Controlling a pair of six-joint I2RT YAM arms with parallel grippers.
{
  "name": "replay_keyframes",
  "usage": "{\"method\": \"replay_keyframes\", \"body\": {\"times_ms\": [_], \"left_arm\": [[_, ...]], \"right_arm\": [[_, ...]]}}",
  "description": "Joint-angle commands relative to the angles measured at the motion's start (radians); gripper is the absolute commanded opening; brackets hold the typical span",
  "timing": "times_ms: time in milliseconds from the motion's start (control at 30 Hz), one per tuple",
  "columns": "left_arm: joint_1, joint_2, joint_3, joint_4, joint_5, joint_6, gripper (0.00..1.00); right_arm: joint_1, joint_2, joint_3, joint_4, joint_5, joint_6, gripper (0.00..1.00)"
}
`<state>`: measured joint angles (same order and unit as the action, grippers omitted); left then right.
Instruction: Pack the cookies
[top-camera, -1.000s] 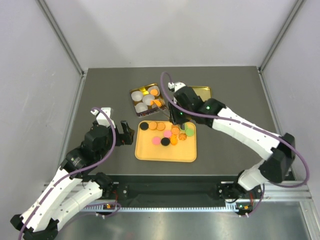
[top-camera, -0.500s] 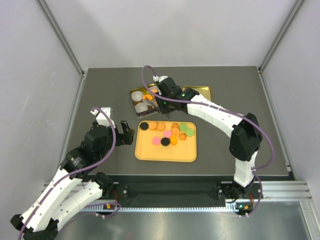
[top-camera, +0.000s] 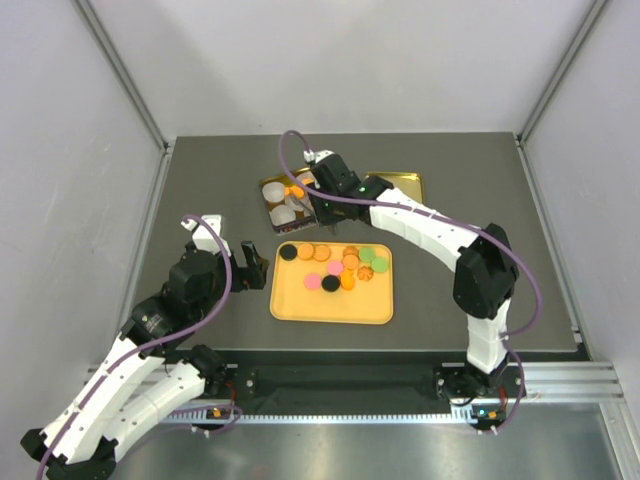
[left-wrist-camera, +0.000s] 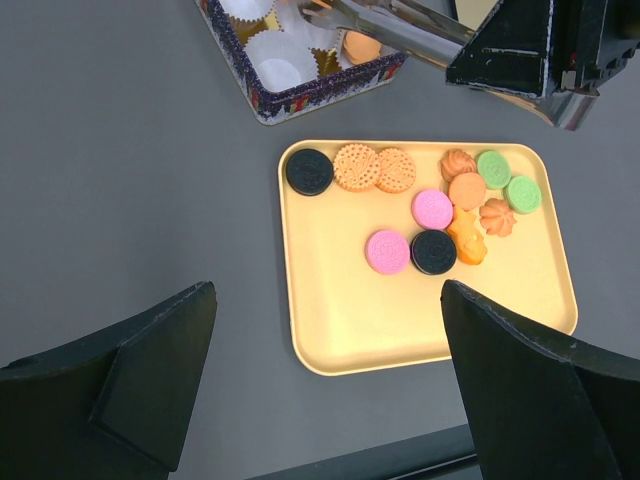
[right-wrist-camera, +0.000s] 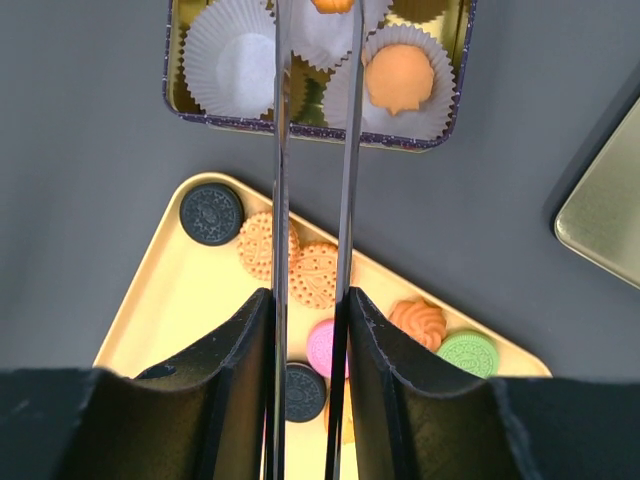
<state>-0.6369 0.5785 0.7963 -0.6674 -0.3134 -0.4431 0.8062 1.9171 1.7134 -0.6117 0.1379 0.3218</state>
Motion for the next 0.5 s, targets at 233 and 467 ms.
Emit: {"method": "replay_keyframes", "body": {"times_ms": [233, 467], "left_arm": [[-0.003, -0.005, 0.003, 0.005, -0.012, -0.003, 0.99], [-0.003, -0.002, 0.003, 0.005, -0.012, -0.003, 0.99]], "right_arm": [[-0.012, 0.020, 0.060, 0.044, 0.029, -0.003, 0.29], [-0.012, 0.019, 0.061, 0.040, 0.029, -0.006, 0.36]]}}
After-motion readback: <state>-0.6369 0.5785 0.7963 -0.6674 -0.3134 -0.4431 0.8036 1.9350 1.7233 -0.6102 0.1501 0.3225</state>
